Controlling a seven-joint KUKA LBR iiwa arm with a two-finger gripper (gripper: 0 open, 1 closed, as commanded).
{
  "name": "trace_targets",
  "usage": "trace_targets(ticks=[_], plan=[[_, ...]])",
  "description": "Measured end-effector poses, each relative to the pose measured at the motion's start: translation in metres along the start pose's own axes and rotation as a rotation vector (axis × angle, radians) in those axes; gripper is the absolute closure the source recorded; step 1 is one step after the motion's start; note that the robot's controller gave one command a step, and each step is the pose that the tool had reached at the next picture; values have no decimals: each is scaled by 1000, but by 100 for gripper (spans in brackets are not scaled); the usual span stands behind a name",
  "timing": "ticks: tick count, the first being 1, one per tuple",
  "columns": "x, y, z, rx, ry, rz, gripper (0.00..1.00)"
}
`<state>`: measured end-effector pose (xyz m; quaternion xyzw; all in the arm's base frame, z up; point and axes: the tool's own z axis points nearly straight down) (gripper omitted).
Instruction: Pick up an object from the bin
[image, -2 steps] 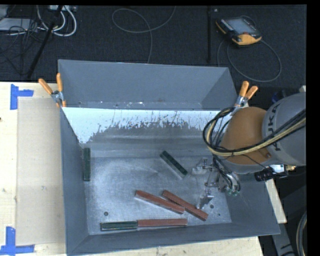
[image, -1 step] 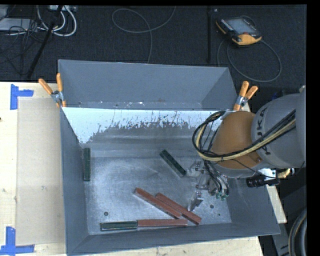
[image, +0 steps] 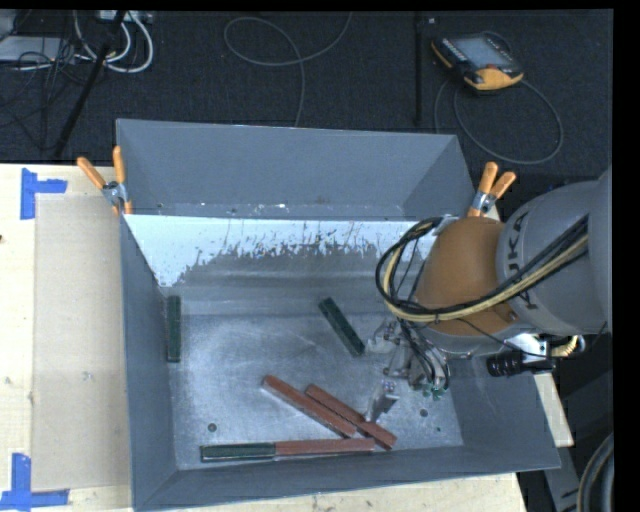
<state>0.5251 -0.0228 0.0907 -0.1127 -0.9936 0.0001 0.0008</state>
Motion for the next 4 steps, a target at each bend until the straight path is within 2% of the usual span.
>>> trace_targets(ticks=[1,2,3,4], plan=[[-23,50,10,2,-14,-61,0],[12,92,13,-2,-9,50,0],[13,91,15,-5,-6,118,0],[21,40,-4,0,-2,32,0]])
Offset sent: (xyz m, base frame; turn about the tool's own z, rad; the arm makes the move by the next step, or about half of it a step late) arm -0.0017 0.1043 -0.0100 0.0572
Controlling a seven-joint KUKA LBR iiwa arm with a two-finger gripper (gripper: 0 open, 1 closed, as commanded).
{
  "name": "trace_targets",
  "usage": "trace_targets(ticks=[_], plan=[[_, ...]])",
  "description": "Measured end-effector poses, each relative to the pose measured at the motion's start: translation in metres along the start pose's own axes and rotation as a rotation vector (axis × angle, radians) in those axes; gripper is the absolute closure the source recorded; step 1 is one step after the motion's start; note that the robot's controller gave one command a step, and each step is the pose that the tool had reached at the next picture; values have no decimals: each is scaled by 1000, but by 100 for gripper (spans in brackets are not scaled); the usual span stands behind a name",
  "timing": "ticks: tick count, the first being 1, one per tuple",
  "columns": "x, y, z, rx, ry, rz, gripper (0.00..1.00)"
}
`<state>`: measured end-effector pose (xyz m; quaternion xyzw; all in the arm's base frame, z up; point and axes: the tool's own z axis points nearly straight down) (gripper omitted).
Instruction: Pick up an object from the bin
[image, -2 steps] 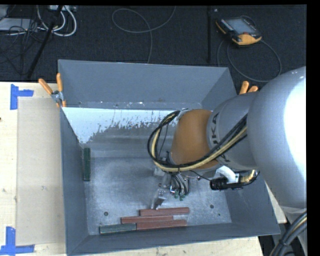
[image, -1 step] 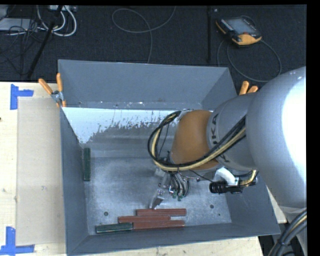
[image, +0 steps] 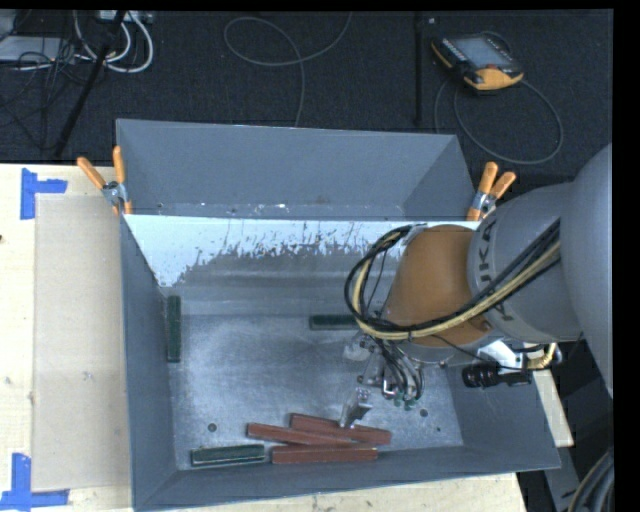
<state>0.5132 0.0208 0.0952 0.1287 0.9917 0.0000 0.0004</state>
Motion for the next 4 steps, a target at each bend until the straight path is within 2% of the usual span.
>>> trace_targets(ticks=[1,2,3,4], plan=[[17,-16,-8,4,3,-37,0],[36,-3,19,-4,-12,22,100],[36,-3,19,-4,-12,22,100],[17,10,-121,1,1,54,100]])
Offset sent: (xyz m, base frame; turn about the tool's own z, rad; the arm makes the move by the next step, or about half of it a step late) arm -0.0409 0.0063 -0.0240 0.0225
